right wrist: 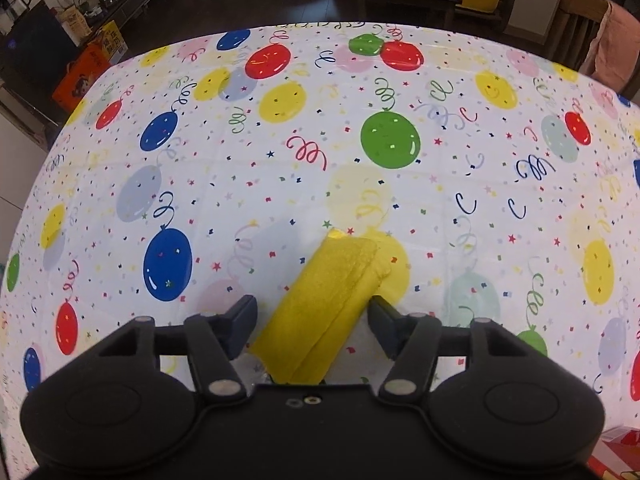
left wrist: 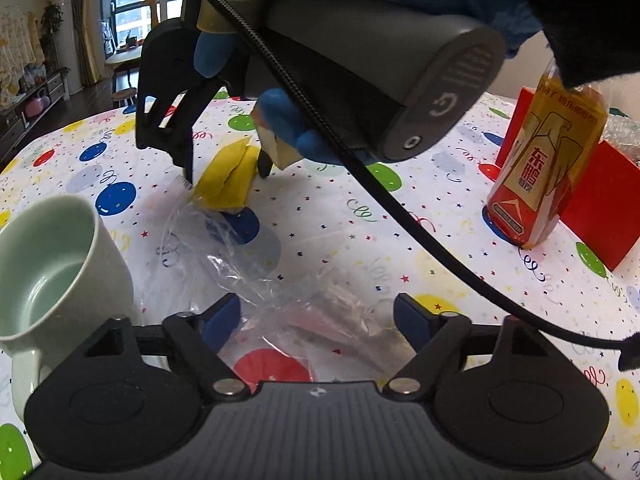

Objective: Organize soft objects
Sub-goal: 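Grasp the yellow cloth with the right tool while the left tool reaches toward the clear plastic bag, then grasp the clear plastic bag with the left tool while the right tool lifts the yellow cloth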

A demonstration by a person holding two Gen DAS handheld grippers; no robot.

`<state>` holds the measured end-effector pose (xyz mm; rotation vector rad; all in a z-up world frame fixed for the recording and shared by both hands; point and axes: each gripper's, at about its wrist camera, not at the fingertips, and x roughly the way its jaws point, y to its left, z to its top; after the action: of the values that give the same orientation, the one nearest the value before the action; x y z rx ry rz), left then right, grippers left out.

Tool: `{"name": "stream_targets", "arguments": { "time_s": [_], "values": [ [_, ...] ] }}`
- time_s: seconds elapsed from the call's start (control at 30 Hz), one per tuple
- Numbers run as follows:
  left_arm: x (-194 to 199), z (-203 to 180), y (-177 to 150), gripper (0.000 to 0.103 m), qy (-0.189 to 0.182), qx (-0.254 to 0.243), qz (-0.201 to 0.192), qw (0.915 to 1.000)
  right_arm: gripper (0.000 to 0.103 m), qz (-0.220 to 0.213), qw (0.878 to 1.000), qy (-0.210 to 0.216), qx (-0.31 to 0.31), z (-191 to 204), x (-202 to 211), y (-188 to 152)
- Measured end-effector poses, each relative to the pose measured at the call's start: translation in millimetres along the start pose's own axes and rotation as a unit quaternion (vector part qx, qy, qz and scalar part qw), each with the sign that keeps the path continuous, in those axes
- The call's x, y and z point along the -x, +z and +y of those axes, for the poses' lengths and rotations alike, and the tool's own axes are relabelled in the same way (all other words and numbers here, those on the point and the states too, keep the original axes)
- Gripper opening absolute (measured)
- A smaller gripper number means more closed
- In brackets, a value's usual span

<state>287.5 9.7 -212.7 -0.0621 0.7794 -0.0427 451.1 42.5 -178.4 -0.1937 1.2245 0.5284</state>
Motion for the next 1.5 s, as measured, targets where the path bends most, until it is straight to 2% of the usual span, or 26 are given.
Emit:
{"name": "stream_targets", "arguments": {
  "time_s": [0.07,0.1,0.3,0.57,0.8,1.13,1.5],
  "values": [
    [-0.4,0.8,-0.2,0.076,0.003,0.002,0.001,1.0000,0.056,-0.002,1.000,-0.009,0.008,1.3,0.4,-1.4],
    [-0.3,0.9,0.1,0.069,0.004,0.003,0.000,1.0000,0.054,-0.003,1.000,-0.009,0.010,1.3,0.7,-2.3],
    [2.5,3.0,0.5,0.059,0.009,0.008,-0.001,0.9999,0.042,-0.001,1.000,-0.004,0.008,-2.0,6.4,-8.6],
    [7.6,5.2,0.8,0.048,0.005,0.019,-0.004,0.9998,0.040,-0.011,1.000,0.002,0.005,-10.0,18.7,-20.6],
    [12.4,5.5,2.9,0.039,-0.004,0.031,-0.005,0.9995,0.038,-0.027,0.999,0.021,0.003,-20.3,48.1,-34.8],
    [23.9,4.0,7.8,0.037,-0.010,0.047,-0.006,0.9988,0.038,-0.050,0.998,0.045,0.004,-33.2,98.6,-64.3],
    [61.5,-5.5,17.6,0.037,-0.022,0.051,-0.020,0.9983,0.038,-0.080,0.994,0.075,0.014,-48.1,168.3,-97.6]
  ]
}}
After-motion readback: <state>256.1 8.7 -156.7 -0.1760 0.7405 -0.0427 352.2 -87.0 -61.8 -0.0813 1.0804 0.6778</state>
